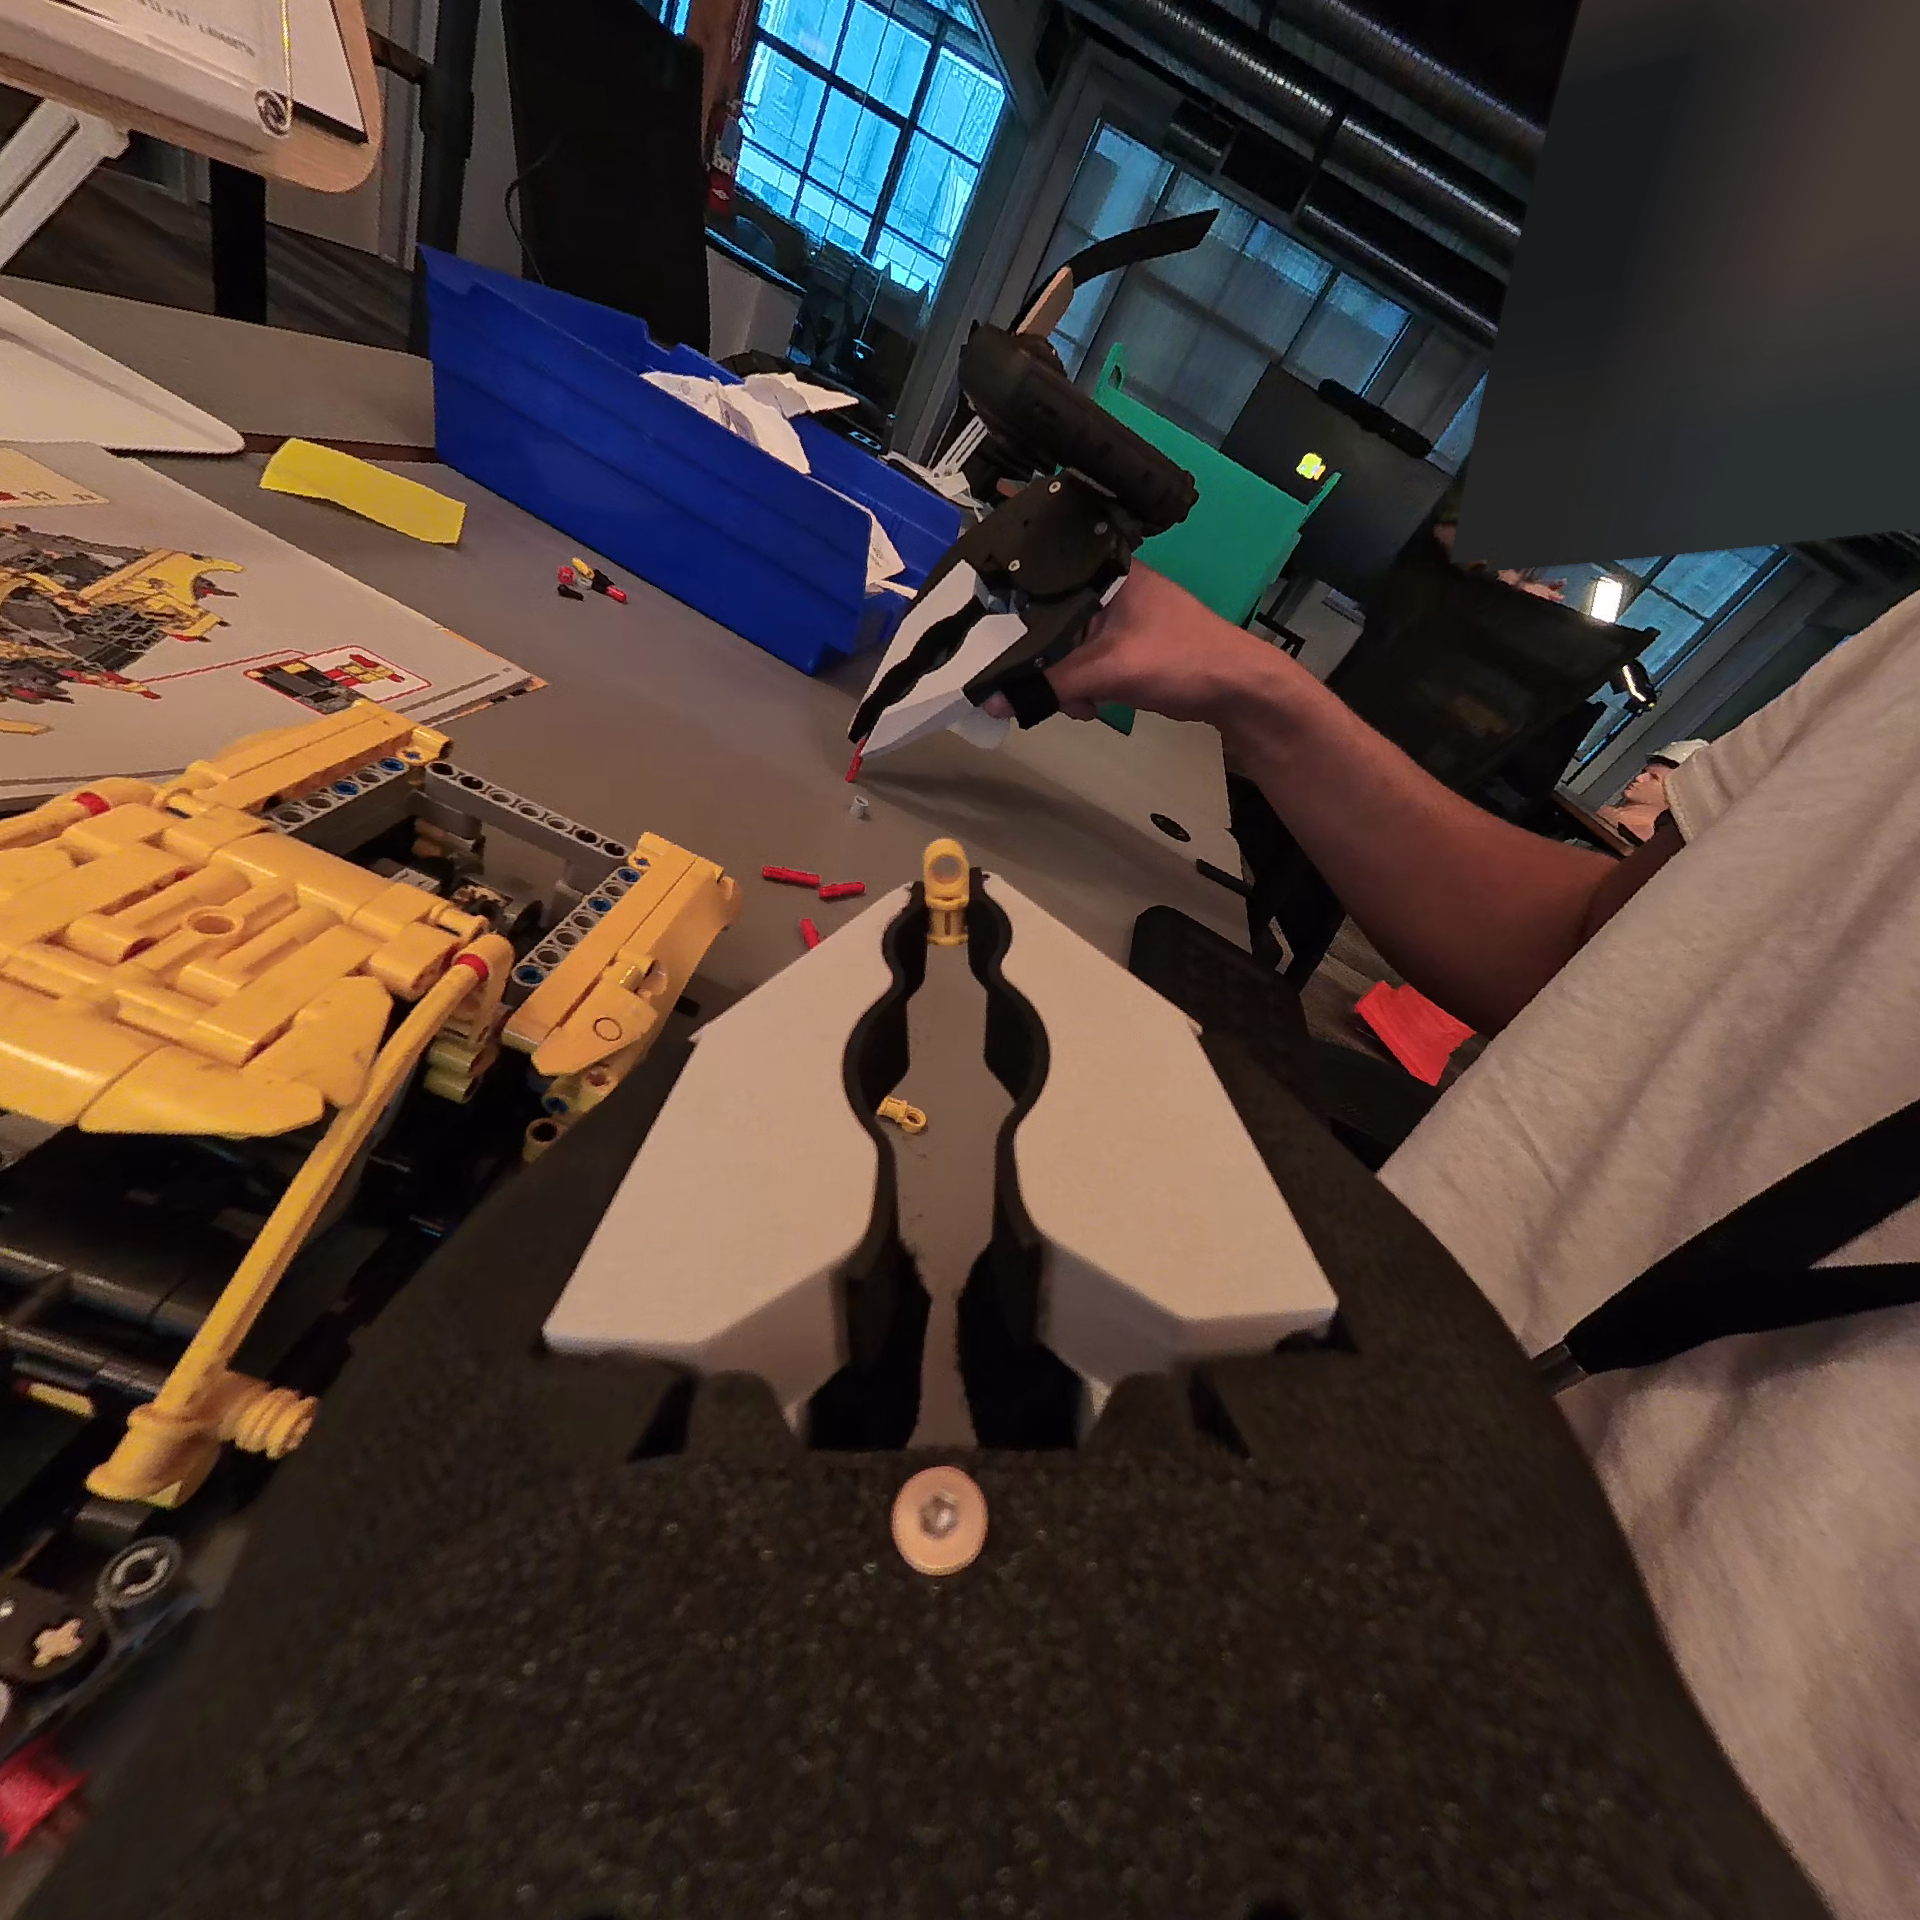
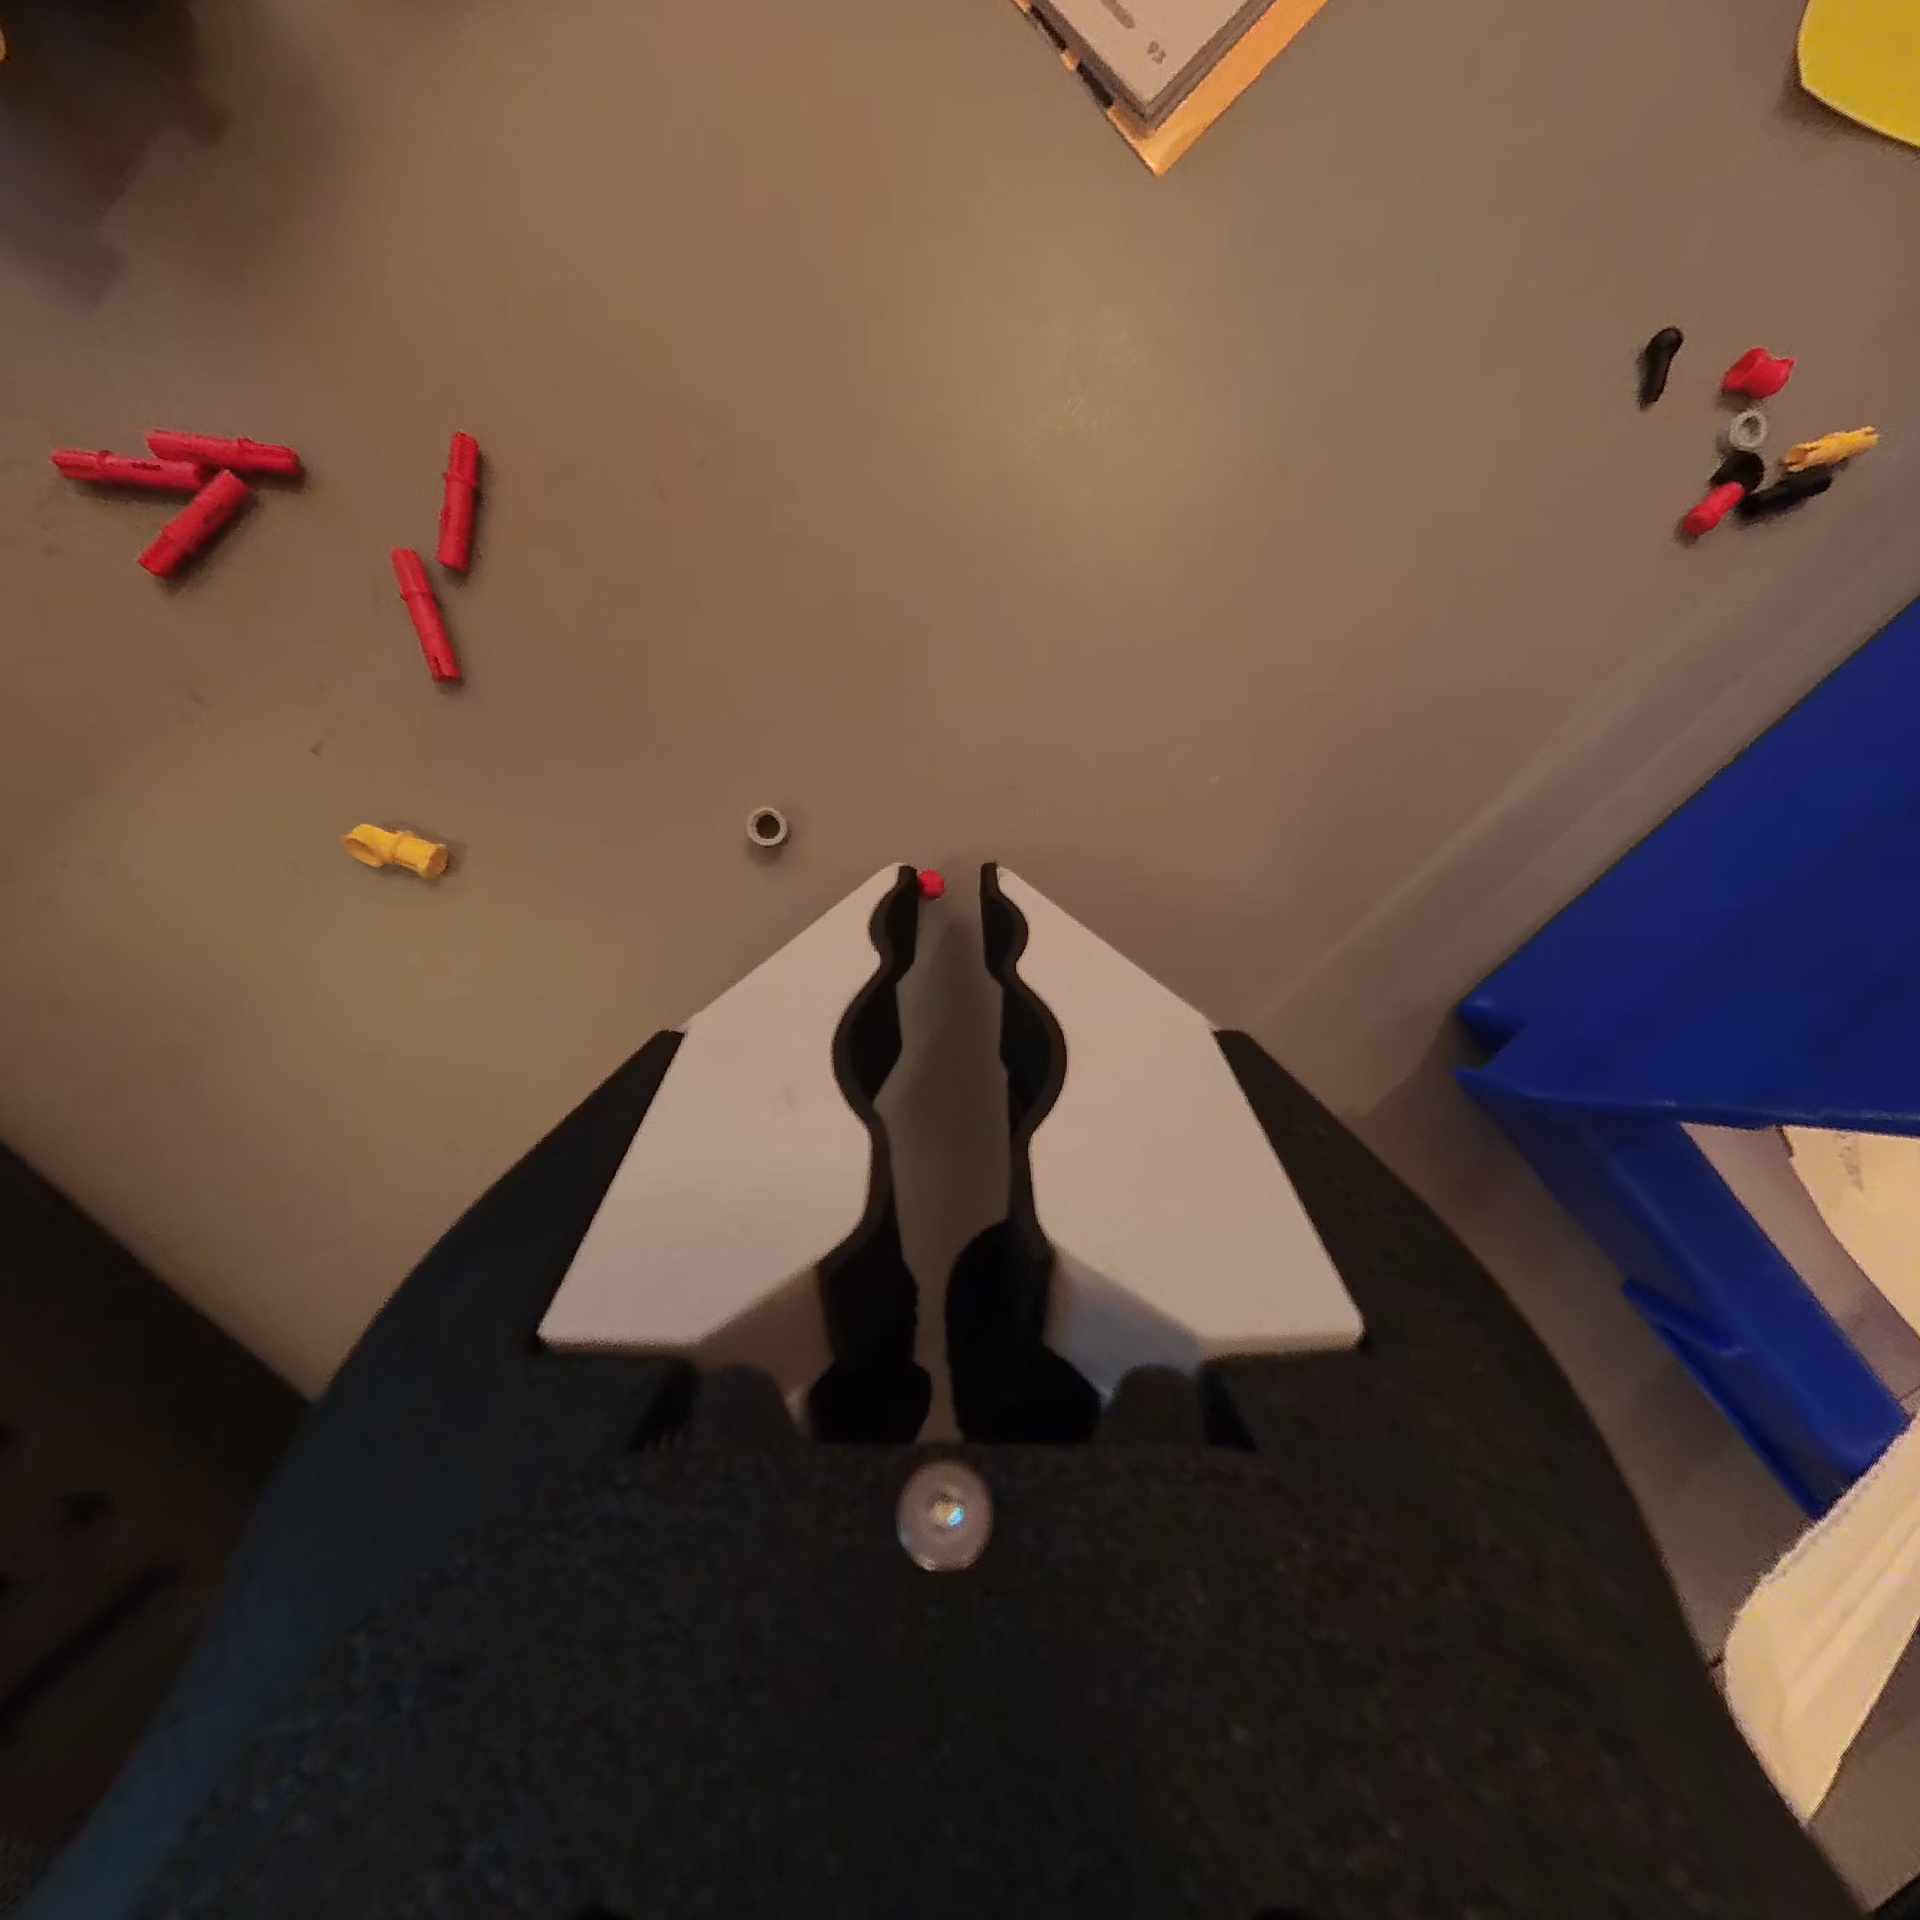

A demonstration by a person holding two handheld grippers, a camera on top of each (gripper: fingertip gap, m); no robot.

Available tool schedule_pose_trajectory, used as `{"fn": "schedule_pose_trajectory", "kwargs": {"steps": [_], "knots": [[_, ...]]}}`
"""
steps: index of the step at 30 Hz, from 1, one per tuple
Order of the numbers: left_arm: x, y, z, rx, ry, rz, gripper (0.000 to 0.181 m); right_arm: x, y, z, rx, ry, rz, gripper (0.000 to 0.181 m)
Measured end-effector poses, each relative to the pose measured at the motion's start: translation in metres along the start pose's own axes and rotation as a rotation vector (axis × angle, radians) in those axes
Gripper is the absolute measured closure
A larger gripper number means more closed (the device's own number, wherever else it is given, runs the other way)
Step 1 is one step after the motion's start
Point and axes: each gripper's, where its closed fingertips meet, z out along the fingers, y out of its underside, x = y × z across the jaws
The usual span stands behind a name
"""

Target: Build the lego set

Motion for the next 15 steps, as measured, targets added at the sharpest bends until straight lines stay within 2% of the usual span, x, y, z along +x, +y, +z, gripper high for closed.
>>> {"fn": "schedule_pose_trajectory", "kwargs": {"steps": [15], "knots": [[0.0002,0.0001,-0.0003,0.0,-0.001,0.002,0.175,-0.0037,0.0041,0.0036,-0.029,-0.011,-0.009,0.168]]}}
